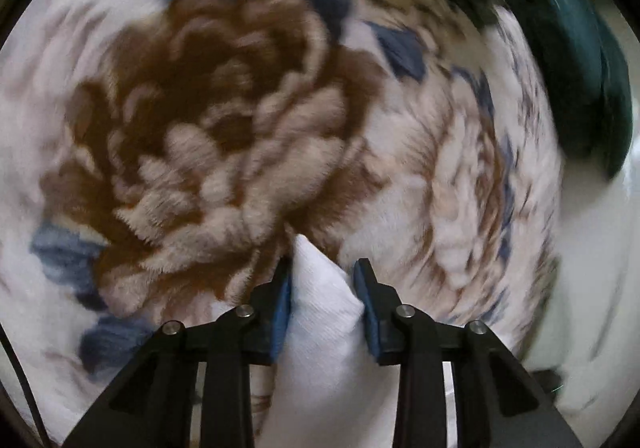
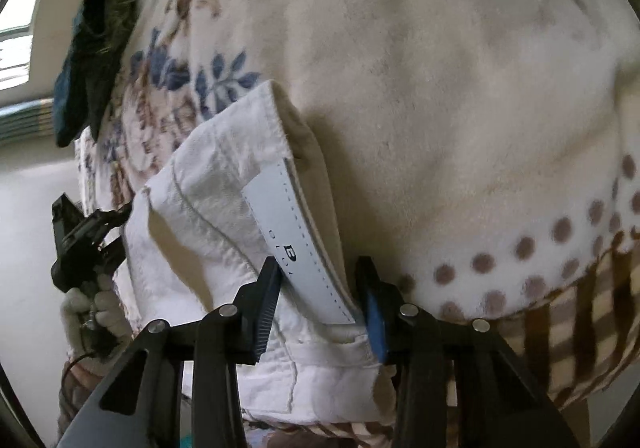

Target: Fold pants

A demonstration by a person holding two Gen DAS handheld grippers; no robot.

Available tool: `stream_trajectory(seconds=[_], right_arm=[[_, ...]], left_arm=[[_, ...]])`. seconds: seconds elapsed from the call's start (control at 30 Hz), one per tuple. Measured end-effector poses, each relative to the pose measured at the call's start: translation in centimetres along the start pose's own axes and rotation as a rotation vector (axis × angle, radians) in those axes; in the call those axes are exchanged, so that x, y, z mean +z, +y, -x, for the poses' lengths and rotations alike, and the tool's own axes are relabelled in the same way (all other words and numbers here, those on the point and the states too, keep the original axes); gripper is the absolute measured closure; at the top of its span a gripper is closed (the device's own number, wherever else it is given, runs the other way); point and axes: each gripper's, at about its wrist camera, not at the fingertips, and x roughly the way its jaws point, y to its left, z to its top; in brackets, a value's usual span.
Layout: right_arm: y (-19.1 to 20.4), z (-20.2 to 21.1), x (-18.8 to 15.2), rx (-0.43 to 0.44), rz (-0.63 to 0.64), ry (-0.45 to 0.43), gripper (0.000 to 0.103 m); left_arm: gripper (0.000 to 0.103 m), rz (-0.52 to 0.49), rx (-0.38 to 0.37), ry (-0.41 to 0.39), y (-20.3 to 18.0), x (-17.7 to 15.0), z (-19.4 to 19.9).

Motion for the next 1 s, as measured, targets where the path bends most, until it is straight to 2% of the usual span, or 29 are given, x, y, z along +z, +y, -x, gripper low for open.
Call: stream_trajectory(seconds=[0.07, 0.13, 0.17, 0.2, 0.23, 0.27, 0.37, 0.47, 0.5, 0.53, 0.57, 0.6, 0.7, 0.77, 0.8, 0.9, 0.97, 1.0], right_arm=[[0.6, 0.1, 0.0, -0.031, 0.003, 0.022, 0.057], [1.0, 0.8, 0.0, 0.021, -0.024, 0.029, 0.052], [1.1, 1.5, -0.3, 0.046, -0.033, 0.019, 0.04], [1.5, 2.0, -0.5, 0.05, -0.046, 0.004, 0.034], [1.1, 2.9, -1.0, 0.057, -0.066, -0.015, 0.03], [0.6, 3.6, -1.6, 0.07, -0.085, -0.029, 0.03], [-1.4, 4.0, -4.1, 0.104, -0.224, -0.029, 0.03], [-3.1, 1.4, -6.6, 0.27, -0.352, 0.042, 0.03], [-3.1, 0.5, -7.1, 0.293, -0.363, 0.057, 0.03], [-2.8, -0.8, -7.6, 0.309, -0.359, 0.069, 0.045], [-2.3, -1.7, -8.0, 0.305, -0.351, 0.077, 0.088], [-2.0, -2.1, -8.3, 0.29, -0.345, 0.083, 0.087], [-0.8, -2.0, -8.5, 0.126, -0.303, 0.049, 0.088], [-1.3, -2.9, -8.2, 0.129, -0.345, 0.071, 0.088], [-1.3, -3.3, -8.0, 0.147, -0.362, 0.085, 0.087], [0.0, -3.1, -7.4, 0.155, -0.27, 0.113, 0.079], [0.3, -1.9, -7.9, 0.146, -0.227, 0.103, 0.054], [0.3, -1.2, -7.8, 0.148, -0.218, 0.086, 0.048]], left_arm=[[0.071, 0.064, -0.056, -0.004, 0.7, -0.2, 0.9], [0.066, 0.06, -0.072, -0.005, 0.5, -1.1, 2.0], [0.062, 0.049, -0.088, -0.008, 0.3, -1.8, 2.8], [0.057, 0.031, -0.085, -0.015, 0.1, -2.6, 3.5], [0.046, 0.015, -0.065, -0.023, -0.1, -3.3, 4.1], [0.042, 0.005, -0.056, -0.035, -0.3, -4.1, 4.6], [0.042, -0.025, -0.042, -0.023, -0.5, -6.7, 4.8], [0.042, -0.062, -0.001, 0.005, -0.6, -8.3, 3.2], [0.042, -0.07, 0.01, 0.0, -0.5, -8.5, 2.8], [0.042, -0.078, 0.018, -0.009, -0.5, -8.6, 2.4], [0.042, -0.079, 0.025, -0.009, -0.6, -8.6, 2.2], [0.042, -0.072, 0.022, -0.006, -0.4, -8.5, 2.1], [0.04, -0.073, 0.011, 0.008, -0.4, -8.3, 1.8], [0.04, -0.098, 0.031, 0.011, -0.9, -8.3, 1.7], [0.04, -0.105, 0.037, 0.011, -1.1, -8.2, 1.8], [0.04, -0.1, 0.036, 0.0, -1.3, -7.5, 2.1], [0.04, -0.1, 0.027, -0.012, -1.3, -6.8, 2.2], [0.04, -0.106, 0.024, -0.018, -1.4, -6.3, 2.1]])
